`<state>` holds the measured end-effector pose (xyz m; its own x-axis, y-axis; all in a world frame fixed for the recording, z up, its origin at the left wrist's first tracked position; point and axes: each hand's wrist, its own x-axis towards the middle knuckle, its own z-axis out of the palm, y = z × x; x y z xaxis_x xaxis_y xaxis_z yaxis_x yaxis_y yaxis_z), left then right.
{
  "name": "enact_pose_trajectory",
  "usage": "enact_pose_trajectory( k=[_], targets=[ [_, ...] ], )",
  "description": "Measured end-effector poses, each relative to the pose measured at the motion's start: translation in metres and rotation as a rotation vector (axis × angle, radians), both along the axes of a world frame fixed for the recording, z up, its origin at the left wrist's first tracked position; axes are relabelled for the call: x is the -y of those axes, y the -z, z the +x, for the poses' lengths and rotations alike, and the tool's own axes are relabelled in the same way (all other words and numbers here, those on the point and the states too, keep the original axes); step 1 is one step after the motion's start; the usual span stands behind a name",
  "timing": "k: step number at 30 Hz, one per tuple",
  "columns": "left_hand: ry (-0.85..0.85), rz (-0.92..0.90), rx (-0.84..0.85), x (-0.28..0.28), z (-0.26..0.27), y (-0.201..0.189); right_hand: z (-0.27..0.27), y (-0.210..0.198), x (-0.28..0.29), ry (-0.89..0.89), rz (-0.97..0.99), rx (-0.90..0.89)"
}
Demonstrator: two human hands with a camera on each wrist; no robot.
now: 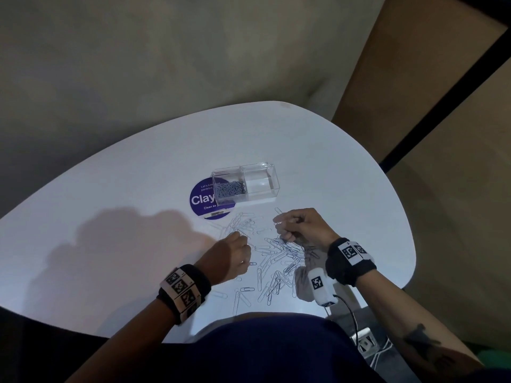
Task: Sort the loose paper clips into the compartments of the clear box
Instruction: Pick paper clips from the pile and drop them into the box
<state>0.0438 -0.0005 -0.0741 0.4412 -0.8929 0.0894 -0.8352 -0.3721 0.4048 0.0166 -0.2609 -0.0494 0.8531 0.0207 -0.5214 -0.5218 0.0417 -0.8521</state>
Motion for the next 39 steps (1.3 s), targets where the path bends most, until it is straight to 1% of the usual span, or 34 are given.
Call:
enact_pose_trajectory(
  k=[3, 5, 8, 11, 15, 17, 19, 21, 23, 24, 25, 27, 29, 31, 32, 33, 35, 37, 38, 39],
  targets=[
    [-0.038, 0.004, -0.038, 0.0, -0.003, -0.001, -0.002, -0.002, 0.005, 0.041, 0.003, -0.007],
    [-0.06, 0.006, -0.052, 0.0, -0.004, -0.001, -0.004, -0.005, 0.008, 0.031, -0.042, 0.027],
    [-0.114, 0.032, -0.065, 0.0, -0.005, -0.001, -0.009, -0.007, 0.01, -0.102, -0.299, 0.097],
    [-0.181, 0.054, -0.039, 0.001, -0.006, -0.001, -0.012, -0.003, 0.009, -0.257, -0.571, 0.17],
    [-0.262, 0.092, -0.065, 0.006, -0.009, -0.002, -0.015, 0.002, 0.0, -0.435, -0.795, 0.273],
    [-0.277, 0.11, -0.117, 0.008, -0.009, -0.002, -0.013, 0.004, -0.008, -0.495, -0.847, 0.3],
    [-0.271, 0.143, -0.153, 0.01, -0.009, -0.001, -0.01, 0.006, -0.016, -0.502, -0.859, 0.314],
    [-0.25, 0.162, -0.149, 0.011, -0.01, 0.0, -0.007, 0.007, -0.021, -0.485, -0.832, 0.325],
    [-0.255, 0.152, -0.154, 0.011, -0.011, 0.001, -0.004, 0.006, -0.023, -0.424, -0.738, 0.324],
    [-0.275, 0.137, -0.181, 0.011, -0.01, 0.0, -0.003, 0.005, -0.022, -0.383, -0.683, 0.317],
    [-0.306, 0.1, -0.243, 0.011, -0.01, -0.001, -0.002, 0.003, -0.021, -0.34, -0.634, 0.307],
    [-0.379, -0.041, -0.452, 0.013, -0.007, -0.005, -0.002, 0.0, -0.015, -0.278, -0.584, 0.285],
    [-0.48, -0.168, -0.7, 0.015, -0.003, -0.012, -0.002, -0.002, -0.01, -0.228, -0.557, 0.243],
    [-0.575, -0.244, -1.007, 0.017, 0.003, -0.017, -0.003, -0.004, -0.005, -0.2, -0.555, 0.229],
    [-0.606, -0.266, -1.13, 0.018, 0.006, -0.016, -0.004, -0.007, -0.003, -0.184, -0.557, 0.224],
    [-0.631, -0.283, -1.203, 0.019, 0.01, -0.014, -0.006, -0.009, -0.001, -0.168, -0.557, 0.22],
    [-0.695, -0.3, -1.243, 0.024, 0.014, -0.01, -0.01, -0.014, 0.003, -0.142, -0.559, 0.208],
    [-0.736, -0.311, -1.22, 0.03, 0.016, -0.009, -0.015, -0.016, 0.006, -0.147, -0.602, 0.203],
    [-0.728, -0.292, -1.145, 0.033, 0.016, -0.008, -0.017, -0.016, 0.007, -0.168, -0.641, 0.205],
    [-0.704, -0.249, -1.01, 0.037, 0.017, -0.007, -0.018, -0.014, 0.008, -0.192, -0.681, 0.204]
  ],
)
